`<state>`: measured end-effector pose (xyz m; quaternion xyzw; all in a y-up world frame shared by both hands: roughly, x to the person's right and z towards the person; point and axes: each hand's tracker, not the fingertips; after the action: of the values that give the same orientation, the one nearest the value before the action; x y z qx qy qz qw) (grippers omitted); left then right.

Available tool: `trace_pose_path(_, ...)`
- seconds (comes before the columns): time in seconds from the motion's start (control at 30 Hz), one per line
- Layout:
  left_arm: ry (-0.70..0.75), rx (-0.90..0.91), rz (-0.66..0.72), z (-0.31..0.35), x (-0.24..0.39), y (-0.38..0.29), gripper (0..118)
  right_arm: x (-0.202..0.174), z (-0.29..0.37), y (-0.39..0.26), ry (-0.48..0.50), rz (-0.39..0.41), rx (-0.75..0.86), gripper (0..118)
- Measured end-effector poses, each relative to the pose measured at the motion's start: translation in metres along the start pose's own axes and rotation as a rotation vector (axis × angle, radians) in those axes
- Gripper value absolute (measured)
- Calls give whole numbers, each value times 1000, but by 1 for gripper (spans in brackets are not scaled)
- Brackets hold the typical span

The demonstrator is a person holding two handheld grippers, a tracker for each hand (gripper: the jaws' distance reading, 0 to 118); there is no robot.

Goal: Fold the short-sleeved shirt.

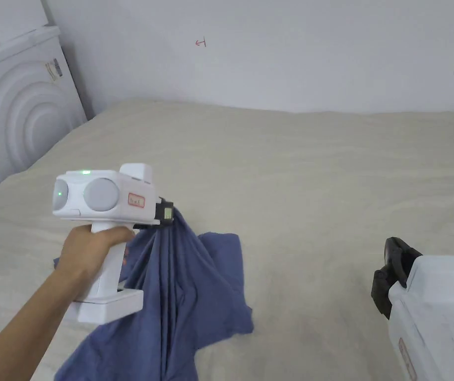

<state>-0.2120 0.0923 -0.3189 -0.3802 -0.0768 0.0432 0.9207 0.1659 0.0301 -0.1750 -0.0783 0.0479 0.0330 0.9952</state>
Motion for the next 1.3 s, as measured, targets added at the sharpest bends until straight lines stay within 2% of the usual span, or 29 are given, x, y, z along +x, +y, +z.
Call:
trace_pose_path(0.07,-14,30,-78,3,31,19,0,12,5,2,-24,-8,7,0)
trace_pose_path(0.33,-180,77,-249,-2,158,75,0,62,26,6,-139,-26,30,0)
trace_pose_path(0.7,-421,108,-390,-11,291,100,0,125,53,3,-303,-38,30,0)
trace_pose_path(0.93,-404,-46,-493,-73,342,54,0,145,67,-5,-361,-46,17,0)
trace_pose_path(1.07,-394,-161,-487,-124,346,20,0,152,72,-14,-378,-47,0,0)
trace_pose_path(1.3,-416,-350,-498,-176,356,-67,0,153,70,-26,-388,-66,-35,0)
